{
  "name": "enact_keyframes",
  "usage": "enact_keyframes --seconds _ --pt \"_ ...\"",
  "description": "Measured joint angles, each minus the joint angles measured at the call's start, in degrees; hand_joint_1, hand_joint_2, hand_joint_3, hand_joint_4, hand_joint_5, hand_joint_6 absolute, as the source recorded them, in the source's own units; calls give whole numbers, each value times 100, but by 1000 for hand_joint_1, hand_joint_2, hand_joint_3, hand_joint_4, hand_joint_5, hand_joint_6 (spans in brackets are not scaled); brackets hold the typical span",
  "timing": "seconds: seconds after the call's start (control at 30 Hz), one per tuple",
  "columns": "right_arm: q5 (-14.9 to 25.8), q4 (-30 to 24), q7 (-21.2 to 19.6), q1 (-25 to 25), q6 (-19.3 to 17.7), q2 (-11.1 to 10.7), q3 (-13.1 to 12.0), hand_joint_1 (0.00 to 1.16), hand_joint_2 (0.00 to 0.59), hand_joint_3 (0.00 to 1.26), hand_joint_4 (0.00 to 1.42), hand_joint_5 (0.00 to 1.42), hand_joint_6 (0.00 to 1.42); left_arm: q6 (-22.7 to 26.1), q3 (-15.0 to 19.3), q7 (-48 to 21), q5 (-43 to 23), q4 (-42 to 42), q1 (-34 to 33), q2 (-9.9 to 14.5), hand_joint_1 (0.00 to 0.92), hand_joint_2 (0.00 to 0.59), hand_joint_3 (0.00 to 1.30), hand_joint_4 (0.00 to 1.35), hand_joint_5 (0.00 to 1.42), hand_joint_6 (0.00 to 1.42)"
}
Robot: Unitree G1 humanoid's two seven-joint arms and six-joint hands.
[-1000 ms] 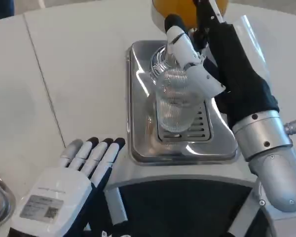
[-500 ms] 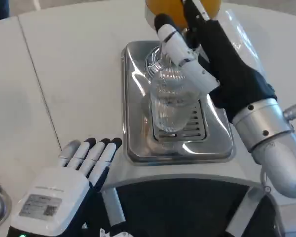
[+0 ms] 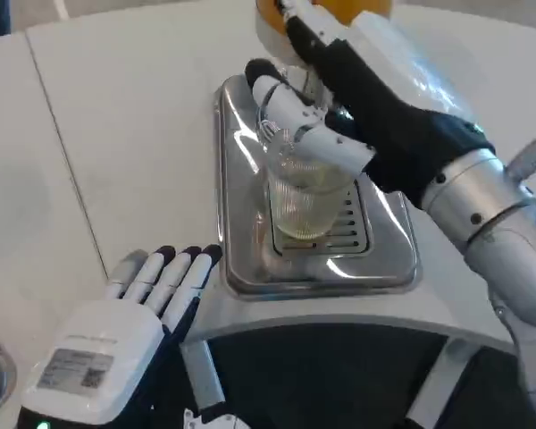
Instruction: Grasp the cup under the faucet to collect the drink, then remove the cup.
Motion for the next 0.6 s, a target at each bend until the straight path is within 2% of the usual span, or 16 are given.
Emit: enact_keyframes --seconds 0.2,0.4,0.6 --pt "-88 15 125 -35 -111 -146 -21 0 540 0 0 0 0 -22 2 310 -88 72 -90 -166 12 47 0 0 0 0" --pt "-70 7 148 -60 -119 -132 -200 0 545 0 0 0 0 185 -25 386 -135 506 -621 -425 20 46 0 0 3 6" --pt "-91 -49 149 -49 -95 -69 -235 0 545 0 0 0 0 346 -64 385 -156 863 -1102 -447 38 46 0 0 5 11"
